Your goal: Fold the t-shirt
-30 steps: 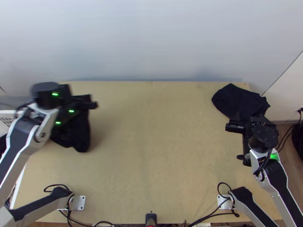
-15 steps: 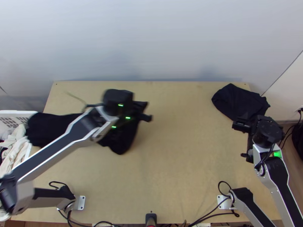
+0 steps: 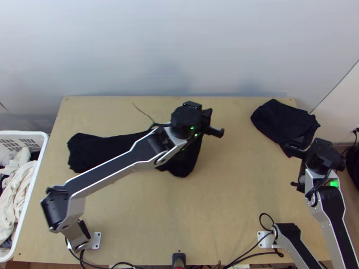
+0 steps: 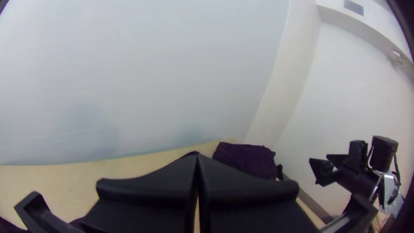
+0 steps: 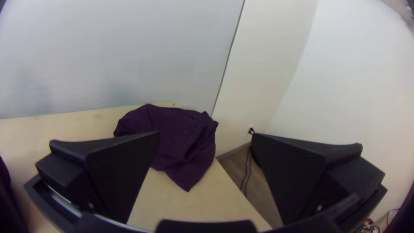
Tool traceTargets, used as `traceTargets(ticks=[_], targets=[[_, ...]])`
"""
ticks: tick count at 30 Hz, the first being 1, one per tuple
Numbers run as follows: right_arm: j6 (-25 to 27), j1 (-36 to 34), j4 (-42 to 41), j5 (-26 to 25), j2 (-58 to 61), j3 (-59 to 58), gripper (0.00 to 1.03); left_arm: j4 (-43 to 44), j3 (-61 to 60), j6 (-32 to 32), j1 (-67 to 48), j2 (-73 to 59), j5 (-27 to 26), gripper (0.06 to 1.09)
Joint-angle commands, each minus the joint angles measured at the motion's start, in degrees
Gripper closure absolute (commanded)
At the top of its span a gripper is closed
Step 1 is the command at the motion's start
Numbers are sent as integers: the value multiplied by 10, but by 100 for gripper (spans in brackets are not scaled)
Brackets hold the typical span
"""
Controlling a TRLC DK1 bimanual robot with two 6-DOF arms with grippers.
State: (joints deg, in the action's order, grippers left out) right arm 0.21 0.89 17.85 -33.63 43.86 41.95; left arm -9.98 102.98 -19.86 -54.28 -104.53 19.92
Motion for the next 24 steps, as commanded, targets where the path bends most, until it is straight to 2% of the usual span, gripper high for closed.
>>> traceTargets(ticks=[1,3,4,7,8,9,13,16,21,24], targets=[[-5,-12,5,1,1,8,4,25,42,25,-10,-44,70,105],[-5,-11,5,1,3,9,4,24,29,32,-3,-43,70,101],[-5,-10,5,1,3,8,4,22,20,32,0,-38,69,93],[-6,3,6,1,2,-1,4,0,-13,30,11,-16,69,61],[-8,10,8,1,1,-4,4,-22,-18,30,15,-9,68,50],[-10,18,9,1,1,-6,4,-54,-19,32,20,-4,69,44],[-10,70,7,4,3,-1,4,-204,-29,48,51,27,69,23],[-9,98,3,6,29,21,4,-246,-86,76,79,88,58,19],[-11,145,-16,11,84,50,4,-268,-244,97,101,224,-9,20],[-24,180,-31,22,112,50,4,-299,-315,90,97,276,-10,20]])
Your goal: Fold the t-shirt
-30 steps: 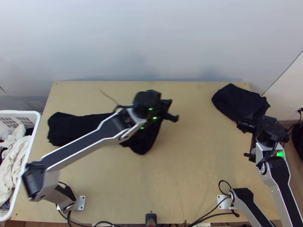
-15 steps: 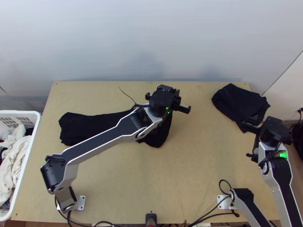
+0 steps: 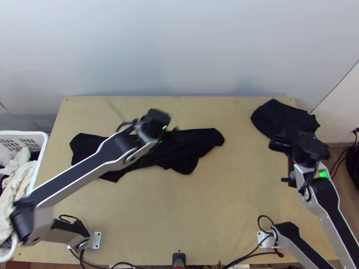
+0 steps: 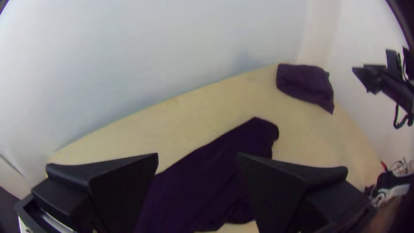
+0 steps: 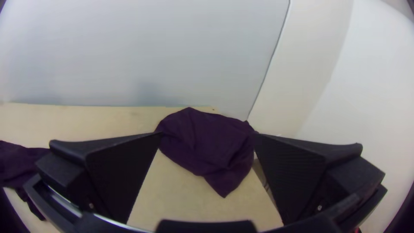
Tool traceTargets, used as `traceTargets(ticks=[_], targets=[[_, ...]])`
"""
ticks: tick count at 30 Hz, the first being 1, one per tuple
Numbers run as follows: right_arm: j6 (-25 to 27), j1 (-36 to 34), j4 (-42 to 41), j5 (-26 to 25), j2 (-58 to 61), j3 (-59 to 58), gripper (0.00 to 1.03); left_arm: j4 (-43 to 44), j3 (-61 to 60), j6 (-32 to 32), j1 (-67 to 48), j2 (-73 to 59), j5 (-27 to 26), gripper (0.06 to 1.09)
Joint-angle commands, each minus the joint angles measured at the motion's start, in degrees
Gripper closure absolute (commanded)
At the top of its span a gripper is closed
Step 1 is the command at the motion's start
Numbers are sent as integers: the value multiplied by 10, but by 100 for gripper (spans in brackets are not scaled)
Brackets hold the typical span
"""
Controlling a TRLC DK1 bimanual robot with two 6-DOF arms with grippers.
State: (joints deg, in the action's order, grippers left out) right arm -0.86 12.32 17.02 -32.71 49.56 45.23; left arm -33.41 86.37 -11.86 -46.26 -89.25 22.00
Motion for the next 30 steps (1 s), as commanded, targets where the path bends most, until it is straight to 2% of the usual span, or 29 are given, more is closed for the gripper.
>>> traceTargets(ticks=[1,5,11,18,25,27,30], targets=[[-17,75,-30,18,63,17,4,-86,-166,0,14,134,-31,20],[-64,103,-24,42,104,45,4,-145,-234,-49,13,180,-31,20],[-114,153,-5,66,159,96,4,-154,-343,-54,61,250,-29,20],[-124,191,-1,76,190,111,4,-151,-407,-38,130,281,-30,20],[-123,219,0,77,214,109,4,-126,-449,-41,147,234,-33,20],[-124,223,-1,77,221,112,4,-110,-458,-39,148,234,-36,29],[-124,233,-1,77,230,119,4,-88,-473,-37,148,239,-38,30]])
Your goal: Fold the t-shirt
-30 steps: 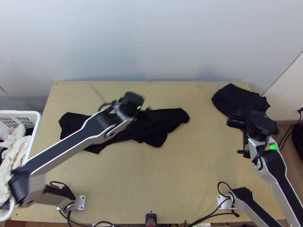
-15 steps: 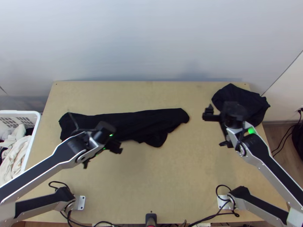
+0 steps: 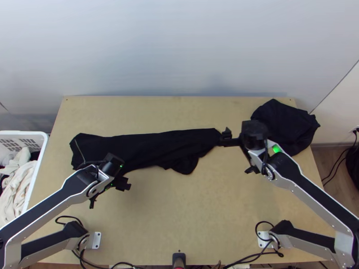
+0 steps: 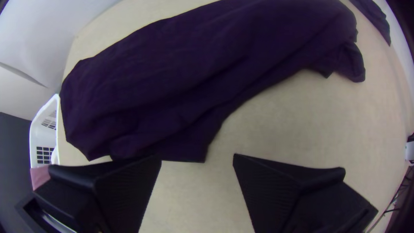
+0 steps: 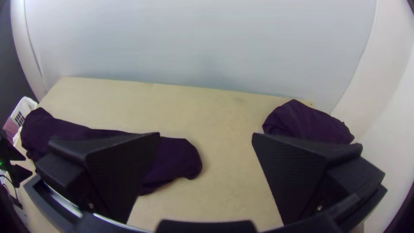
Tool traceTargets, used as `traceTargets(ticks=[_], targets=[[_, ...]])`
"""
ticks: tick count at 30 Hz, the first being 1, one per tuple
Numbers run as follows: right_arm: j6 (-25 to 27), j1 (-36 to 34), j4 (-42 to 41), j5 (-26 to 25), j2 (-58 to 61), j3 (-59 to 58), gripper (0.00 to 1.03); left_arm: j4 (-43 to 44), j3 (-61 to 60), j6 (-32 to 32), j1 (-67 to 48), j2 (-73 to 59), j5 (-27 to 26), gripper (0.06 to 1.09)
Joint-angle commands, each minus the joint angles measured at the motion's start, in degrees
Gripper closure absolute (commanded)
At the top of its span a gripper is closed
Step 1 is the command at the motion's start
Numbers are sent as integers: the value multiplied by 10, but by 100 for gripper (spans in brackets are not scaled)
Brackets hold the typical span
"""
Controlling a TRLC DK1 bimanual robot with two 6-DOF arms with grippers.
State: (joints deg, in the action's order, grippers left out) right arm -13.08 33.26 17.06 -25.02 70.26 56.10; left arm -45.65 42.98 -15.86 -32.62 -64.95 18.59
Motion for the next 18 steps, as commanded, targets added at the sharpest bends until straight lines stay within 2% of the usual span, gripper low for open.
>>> traceTargets(ticks=[1,5,12,14,18], targets=[[-2,29,-1,1,28,13,4,41,-41,3,14,-6,-5,30],[-2,51,1,3,43,22,4,50,-40,2,26,-23,-30,34],[-5,67,2,3,76,52,4,72,-51,-2,31,-49,-36,35],[-5,68,2,3,81,57,4,88,-55,-2,35,-50,-38,46],[-5,70,2,4,86,61,4,108,-59,-1,41,-54,-39,48]])
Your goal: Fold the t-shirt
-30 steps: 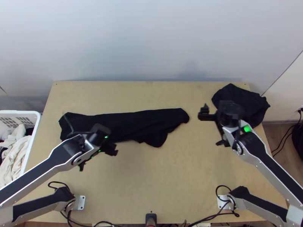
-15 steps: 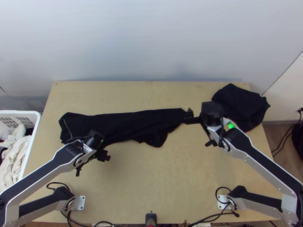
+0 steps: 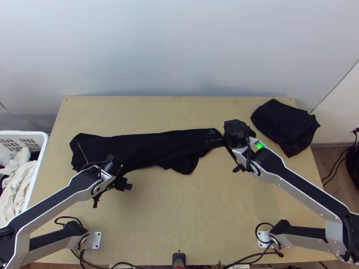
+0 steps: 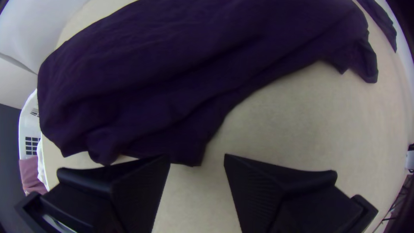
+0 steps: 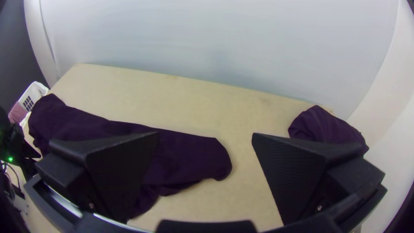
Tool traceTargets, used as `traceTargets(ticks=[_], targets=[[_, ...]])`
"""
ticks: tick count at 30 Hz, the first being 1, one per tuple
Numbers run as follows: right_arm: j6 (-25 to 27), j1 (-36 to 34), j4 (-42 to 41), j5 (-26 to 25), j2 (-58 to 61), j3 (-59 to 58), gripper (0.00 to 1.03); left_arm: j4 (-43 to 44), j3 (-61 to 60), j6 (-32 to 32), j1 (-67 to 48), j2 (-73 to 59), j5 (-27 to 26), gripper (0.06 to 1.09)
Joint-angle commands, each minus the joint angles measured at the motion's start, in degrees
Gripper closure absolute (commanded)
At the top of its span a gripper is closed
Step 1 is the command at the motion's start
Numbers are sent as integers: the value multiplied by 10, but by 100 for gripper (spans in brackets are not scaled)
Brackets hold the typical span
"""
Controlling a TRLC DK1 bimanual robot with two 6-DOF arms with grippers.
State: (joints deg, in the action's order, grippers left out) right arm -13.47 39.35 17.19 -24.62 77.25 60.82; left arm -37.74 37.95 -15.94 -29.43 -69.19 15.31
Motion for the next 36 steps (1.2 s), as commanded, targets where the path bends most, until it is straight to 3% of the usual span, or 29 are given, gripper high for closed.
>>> traceTargets(ticks=[1,6,8,12,15,22,29,34,36], targets=[[-1,10,0,0,16,15,4,33,-9,-1,10,-13,-6,48],[-15,18,8,12,20,17,4,38,-14,-1,14,-24,-6,51],[-18,25,12,22,21,17,4,53,-22,1,14,-25,-6,65],[-35,55,25,70,22,11,4,54,-27,-1,12,-18,-8,72],[-62,79,24,105,39,7,7,67,-33,-1,16,5,-7,105],[-141,114,23,176,101,33,6,80,5,21,106,11,-5,105],[-145,134,16,179,160,73,4,82,99,37,183,26,-5,105],[-165,151,32,259,210,109,10,97,139,43,205,16,-5,105],[-168,167,36,267,229,121,10,106,142,46,206,10,-5,105]])
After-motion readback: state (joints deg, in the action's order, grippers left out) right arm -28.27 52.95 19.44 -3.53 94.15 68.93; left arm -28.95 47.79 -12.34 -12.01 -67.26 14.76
